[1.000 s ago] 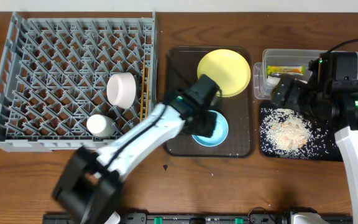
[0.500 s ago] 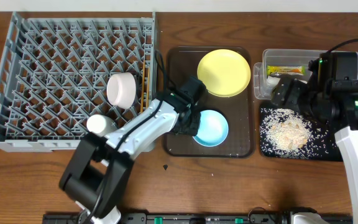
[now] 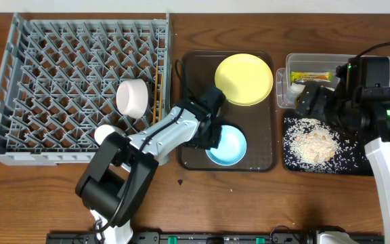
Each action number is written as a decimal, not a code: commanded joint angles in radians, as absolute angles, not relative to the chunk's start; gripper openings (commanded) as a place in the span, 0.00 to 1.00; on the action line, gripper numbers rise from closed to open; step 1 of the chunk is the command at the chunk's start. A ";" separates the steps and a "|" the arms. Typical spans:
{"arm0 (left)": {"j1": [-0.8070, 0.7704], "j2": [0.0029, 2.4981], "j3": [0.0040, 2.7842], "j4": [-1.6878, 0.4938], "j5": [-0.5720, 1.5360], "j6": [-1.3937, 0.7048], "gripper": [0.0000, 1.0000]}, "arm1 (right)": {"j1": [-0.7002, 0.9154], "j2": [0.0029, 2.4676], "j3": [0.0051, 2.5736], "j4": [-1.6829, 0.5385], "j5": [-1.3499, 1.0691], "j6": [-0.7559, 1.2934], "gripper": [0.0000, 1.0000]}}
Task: Sort waste into correct bins and load items into the dishwasher
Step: 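Grasp the blue bowl with the left gripper and lift it, then lower the blue bowl into the dish rack and release it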
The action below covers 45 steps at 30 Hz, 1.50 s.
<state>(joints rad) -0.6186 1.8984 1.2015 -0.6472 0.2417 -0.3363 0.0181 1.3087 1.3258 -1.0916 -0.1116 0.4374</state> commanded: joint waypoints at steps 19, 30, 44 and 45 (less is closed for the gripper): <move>-0.257 1.311 1.287 -0.821 -0.840 -0.199 0.08 | 0.014 1.308 1.333 -1.094 -0.113 0.437 0.99; -0.143 1.550 1.287 -0.632 -1.234 0.070 0.07 | 0.014 1.308 1.333 -1.092 -0.113 0.437 0.99; -0.130 1.843 1.287 -0.559 -1.396 0.070 0.07 | 0.014 1.308 1.333 -1.093 -0.113 0.438 0.99; -0.130 1.850 1.287 -0.559 -1.396 0.070 0.08 | 0.014 1.308 1.333 -1.092 -0.113 0.438 0.99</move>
<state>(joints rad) -0.1310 1.8320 1.2827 -0.5671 -1.3537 0.0662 0.0181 1.3087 1.3258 -1.0916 -0.1120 0.4370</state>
